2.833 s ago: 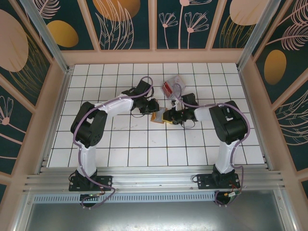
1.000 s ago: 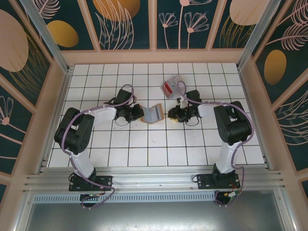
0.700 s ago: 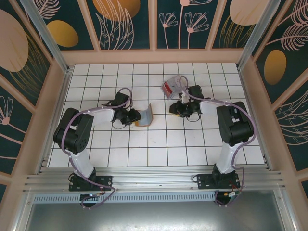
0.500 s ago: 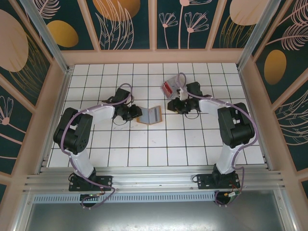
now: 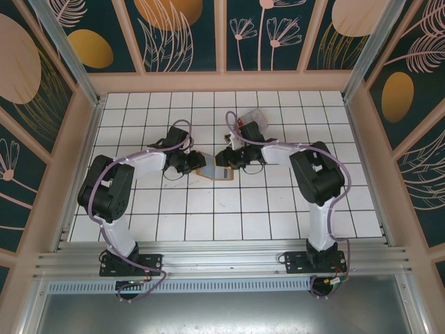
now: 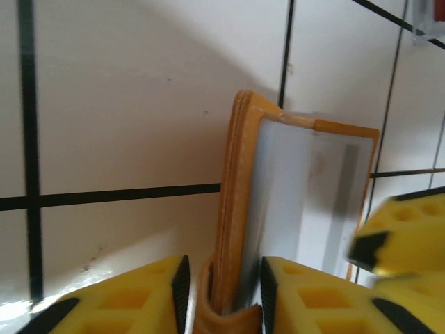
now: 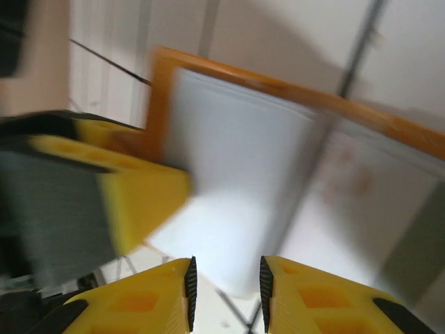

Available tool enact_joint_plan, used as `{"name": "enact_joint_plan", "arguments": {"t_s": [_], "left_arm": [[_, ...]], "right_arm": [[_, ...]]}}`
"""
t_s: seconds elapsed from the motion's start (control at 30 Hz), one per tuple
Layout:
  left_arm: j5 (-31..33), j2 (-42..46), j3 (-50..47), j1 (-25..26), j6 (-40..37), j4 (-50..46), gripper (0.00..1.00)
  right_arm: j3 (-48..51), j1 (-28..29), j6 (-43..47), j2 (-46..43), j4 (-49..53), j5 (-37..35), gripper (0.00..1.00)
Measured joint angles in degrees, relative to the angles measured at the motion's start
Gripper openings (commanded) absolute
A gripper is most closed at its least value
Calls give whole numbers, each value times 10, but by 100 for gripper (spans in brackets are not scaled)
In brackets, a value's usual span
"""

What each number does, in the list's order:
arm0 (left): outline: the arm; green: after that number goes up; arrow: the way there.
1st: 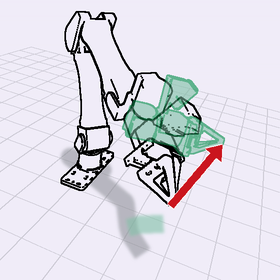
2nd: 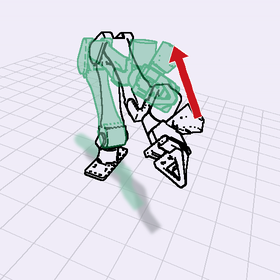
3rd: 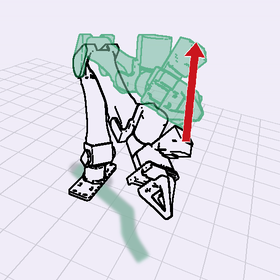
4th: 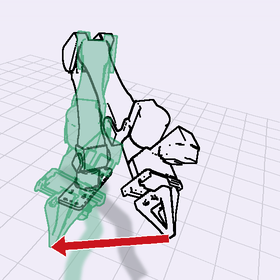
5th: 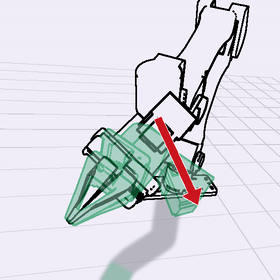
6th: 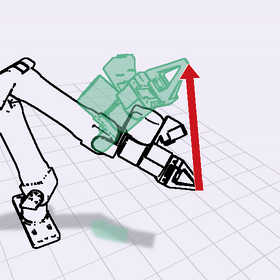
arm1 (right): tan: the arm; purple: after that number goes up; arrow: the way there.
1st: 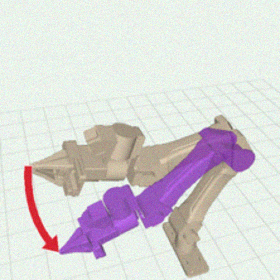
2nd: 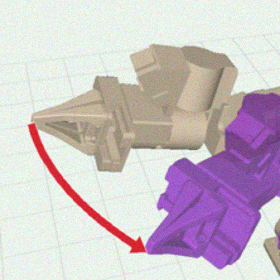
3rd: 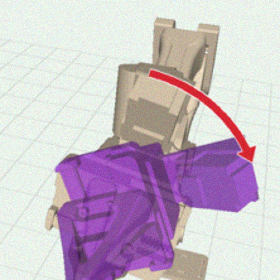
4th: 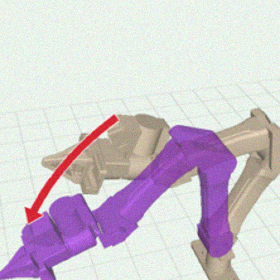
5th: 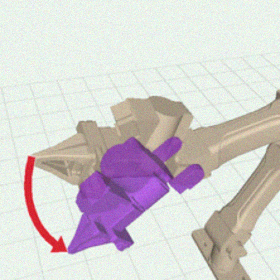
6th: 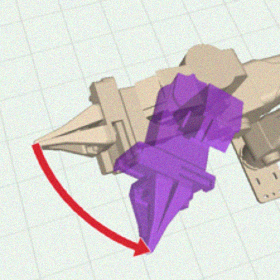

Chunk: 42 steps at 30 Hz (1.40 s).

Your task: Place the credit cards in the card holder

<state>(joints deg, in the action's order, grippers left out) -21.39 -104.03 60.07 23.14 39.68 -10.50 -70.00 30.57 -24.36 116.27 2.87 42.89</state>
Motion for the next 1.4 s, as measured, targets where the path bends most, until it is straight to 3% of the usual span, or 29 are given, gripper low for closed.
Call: {"name": "enact_joint_plan", "arguments": {"t_s": [0.13, 0.53, 0.83, 1.0, 1.2, 1.4], "left_arm": [[30, 0, -1, -1, -12, -20, 58], [114, 13, 69, -43, -44, -119, 60], [66, 64, 115, -43, -39, -89, 59], [27, 42, 146, -42, -32, -60, 58], [-12, -58, 231, -25, -28, -31, 58], [-26, -183, 361, 9, -26, -30, 59]], "right_arm": [[5, 1, 0, 12, -1, -9, 32], [5, 0, 3, 7, 5, -17, 32], [-24, -6, 12, -17, 41, -25, 33], [-38, -24, 26, -50, 63, -38, 41], [-83, -117, 67, -111, 98, -145, 57], [-130, -168, 102, -112, 126, -272, 62]]}}
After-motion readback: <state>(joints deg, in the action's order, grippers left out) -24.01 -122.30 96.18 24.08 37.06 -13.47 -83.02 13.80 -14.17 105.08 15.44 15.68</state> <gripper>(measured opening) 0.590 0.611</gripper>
